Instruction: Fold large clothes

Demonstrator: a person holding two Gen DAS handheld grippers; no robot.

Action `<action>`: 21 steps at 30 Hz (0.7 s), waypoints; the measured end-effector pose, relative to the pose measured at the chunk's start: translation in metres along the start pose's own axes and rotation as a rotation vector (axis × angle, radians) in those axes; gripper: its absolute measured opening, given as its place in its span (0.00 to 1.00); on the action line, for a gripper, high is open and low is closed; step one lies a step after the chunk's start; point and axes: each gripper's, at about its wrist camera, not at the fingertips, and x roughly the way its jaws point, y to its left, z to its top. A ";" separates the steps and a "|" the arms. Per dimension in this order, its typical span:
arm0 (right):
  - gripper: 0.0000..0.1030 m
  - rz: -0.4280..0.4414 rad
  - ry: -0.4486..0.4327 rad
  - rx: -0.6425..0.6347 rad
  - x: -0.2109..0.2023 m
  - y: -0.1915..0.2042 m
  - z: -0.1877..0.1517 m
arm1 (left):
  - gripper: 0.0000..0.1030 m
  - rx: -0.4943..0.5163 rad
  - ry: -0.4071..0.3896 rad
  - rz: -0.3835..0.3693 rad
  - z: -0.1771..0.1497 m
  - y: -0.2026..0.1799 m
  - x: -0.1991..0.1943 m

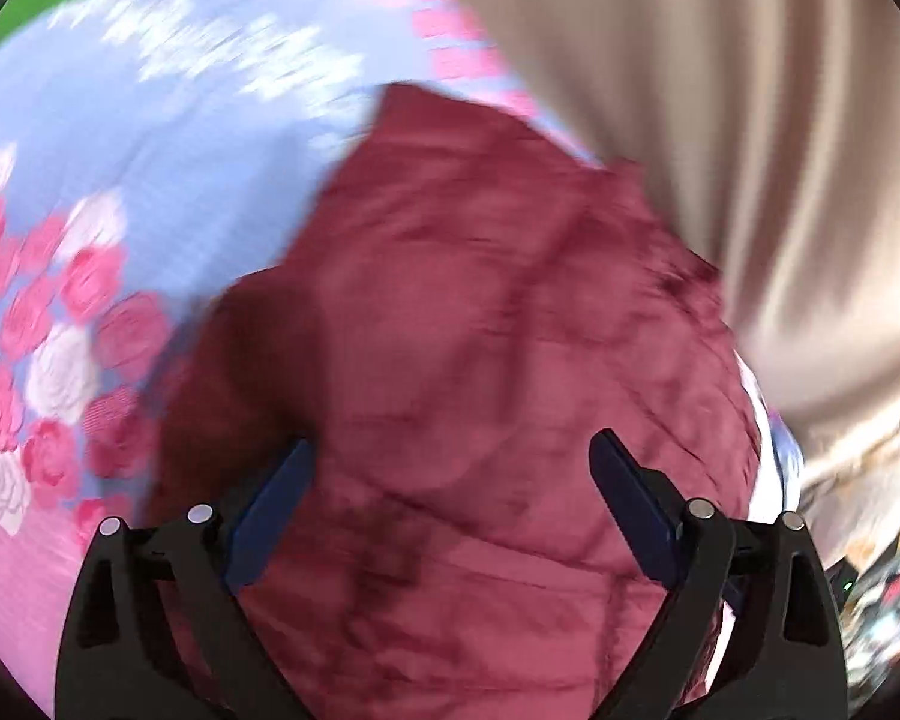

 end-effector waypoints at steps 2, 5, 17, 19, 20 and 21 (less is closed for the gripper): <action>0.52 -0.020 0.003 -0.027 0.012 0.013 0.000 | 0.83 -0.030 0.001 -0.017 0.002 0.008 0.004; 0.08 -0.013 0.011 -0.071 0.021 0.035 0.008 | 0.68 -0.018 -0.018 0.004 0.014 0.006 0.008; 0.04 -0.155 -0.278 -0.236 0.001 0.059 0.055 | 0.06 0.221 -0.079 0.129 0.015 -0.041 0.047; 0.05 -0.183 -0.135 -0.196 0.052 0.036 0.052 | 0.07 0.236 -0.078 0.141 0.009 -0.039 0.062; 0.05 -0.178 -0.137 -0.207 0.058 0.034 0.048 | 0.07 0.242 -0.089 0.148 0.007 -0.040 0.063; 0.06 -0.204 -0.156 -0.231 0.055 0.039 0.046 | 0.07 0.254 -0.095 0.160 0.007 -0.043 0.063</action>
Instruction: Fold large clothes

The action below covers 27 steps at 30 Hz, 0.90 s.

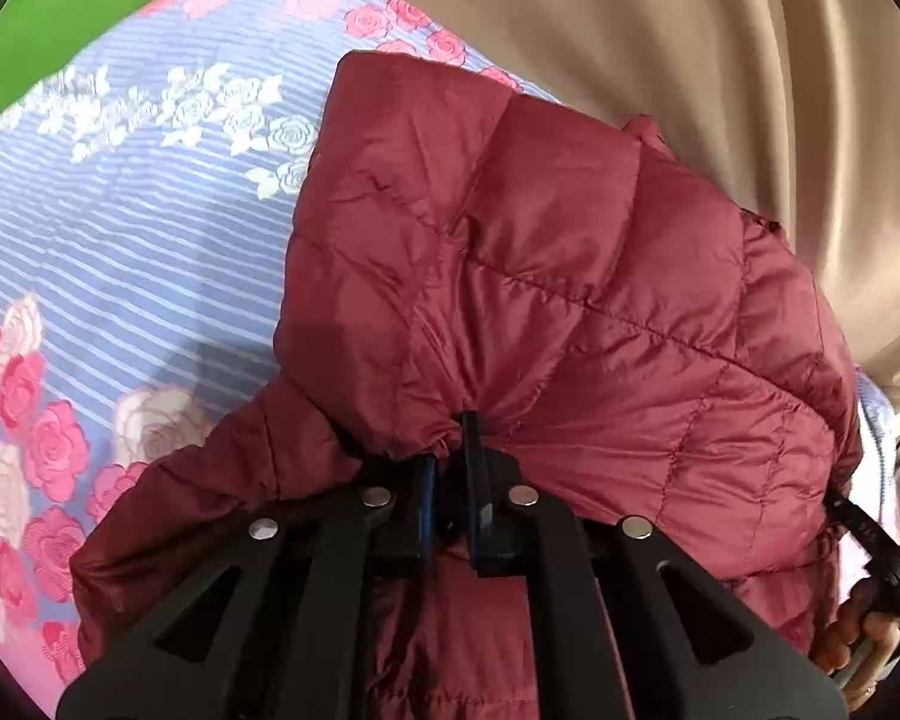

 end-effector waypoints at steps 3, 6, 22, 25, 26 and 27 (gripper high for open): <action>0.11 -0.084 -0.064 0.008 -0.024 0.006 0.006 | 0.07 0.006 -0.010 -0.002 -0.003 -0.002 -0.002; 0.21 -0.106 -0.223 0.073 -0.070 0.011 0.007 | 0.07 0.006 -0.018 -0.004 -0.014 0.002 -0.010; 0.07 0.002 -0.066 -0.186 0.004 0.058 0.019 | 0.08 -0.012 -0.022 -0.016 -0.011 0.007 -0.005; 0.09 -0.120 -0.030 0.013 0.011 -0.026 0.035 | 0.08 -0.002 -0.021 -0.005 -0.011 0.004 -0.005; 0.20 -0.163 -0.031 0.066 0.009 -0.042 0.039 | 0.08 -0.002 -0.021 -0.004 -0.010 0.005 -0.004; 0.19 -0.136 -0.054 0.121 -0.004 -0.057 0.039 | 0.08 -0.002 -0.022 -0.004 -0.010 0.005 -0.004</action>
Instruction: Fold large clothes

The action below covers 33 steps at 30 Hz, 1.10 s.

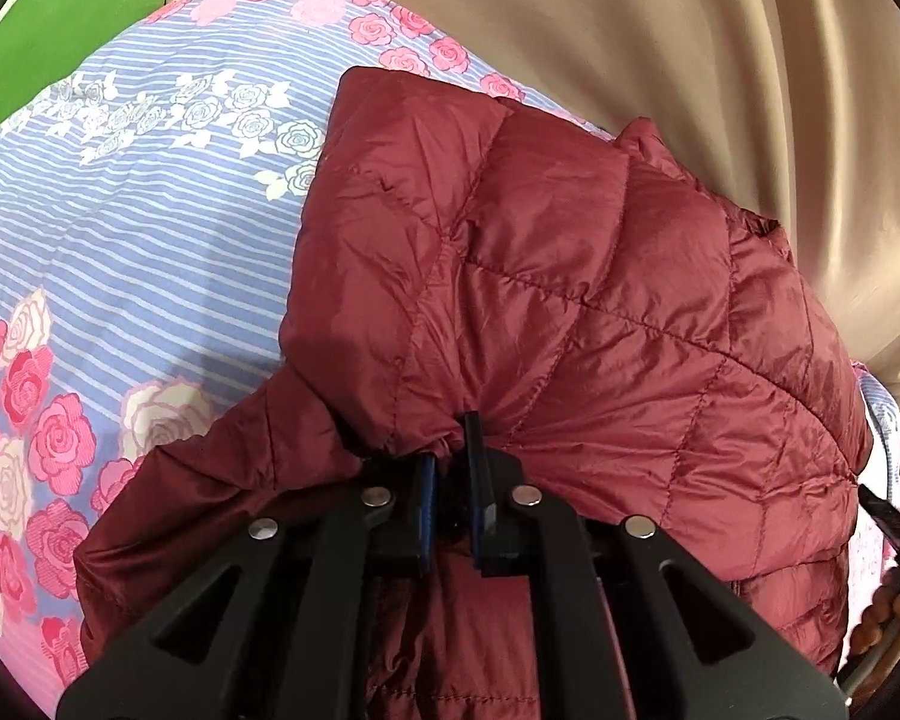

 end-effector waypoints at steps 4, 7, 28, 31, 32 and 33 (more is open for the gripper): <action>0.19 0.218 -0.030 -0.006 -0.035 0.003 -0.012 | 0.08 -0.001 0.000 0.000 0.001 -0.001 0.000; 0.19 0.196 0.056 -0.156 -0.013 0.044 -0.037 | 0.08 -0.004 0.000 -0.002 -0.001 0.000 0.000; 0.66 0.319 0.277 0.022 -0.138 -0.073 -0.193 | 0.59 0.000 0.144 -0.092 -0.125 0.097 -0.167; 0.67 0.303 0.258 -0.015 -0.150 -0.065 -0.208 | 0.50 0.075 0.167 -0.078 -0.139 0.088 -0.175; 0.60 0.293 0.257 -0.034 -0.150 -0.059 -0.208 | 0.44 0.095 0.174 -0.075 -0.142 0.085 -0.176; 0.51 0.286 0.253 -0.048 -0.151 -0.053 -0.209 | 0.27 0.123 0.191 -0.071 -0.146 0.080 -0.176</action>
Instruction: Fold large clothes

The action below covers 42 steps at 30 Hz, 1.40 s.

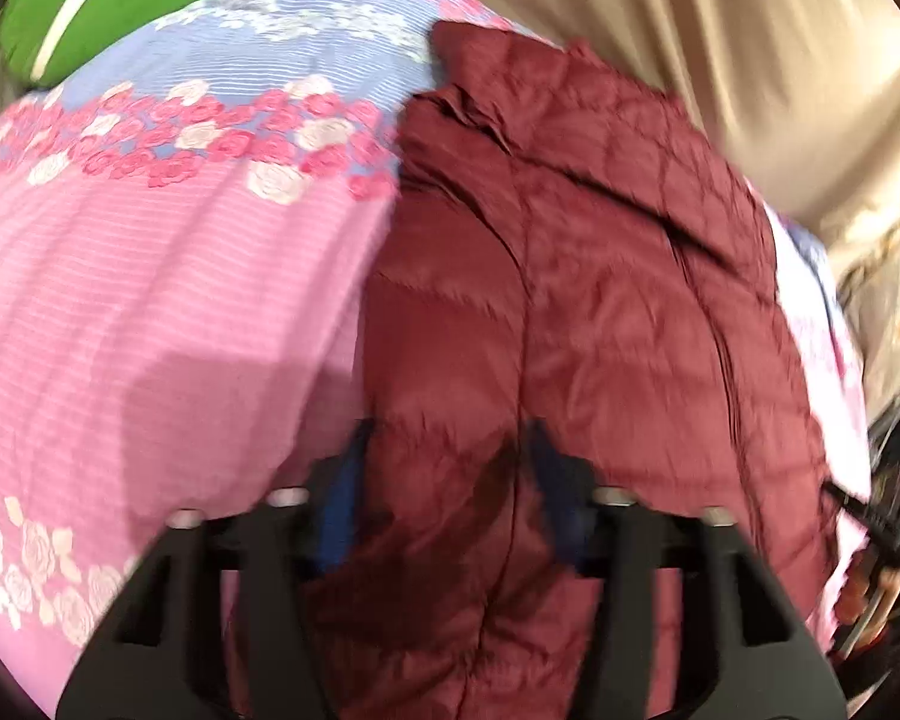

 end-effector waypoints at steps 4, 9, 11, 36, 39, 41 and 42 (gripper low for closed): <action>0.09 0.027 0.011 -0.013 -0.008 0.013 -0.006 | 0.06 0.044 0.034 -0.017 -0.009 -0.011 -0.011; 0.07 0.023 0.018 -0.083 -0.050 0.017 -0.033 | 0.05 0.135 0.074 -0.021 -0.044 -0.021 -0.060; 0.07 0.024 0.053 -0.106 -0.067 0.012 -0.053 | 0.05 0.145 0.109 -0.039 -0.063 -0.016 -0.077; 0.01 -0.083 -0.072 -0.051 0.028 0.051 0.102 | 0.40 0.085 -0.156 0.046 0.096 -0.084 0.025; 0.01 -0.058 -0.263 -0.114 -0.008 0.067 0.114 | 0.40 0.059 -0.152 0.050 0.103 -0.077 0.044; 0.01 -0.065 -0.256 -0.108 -0.002 0.063 0.122 | 0.40 0.040 -0.128 0.092 0.104 -0.070 0.066; 0.01 -0.082 -0.200 -0.101 0.015 0.055 0.128 | 0.40 0.031 -0.120 0.094 0.102 -0.066 0.072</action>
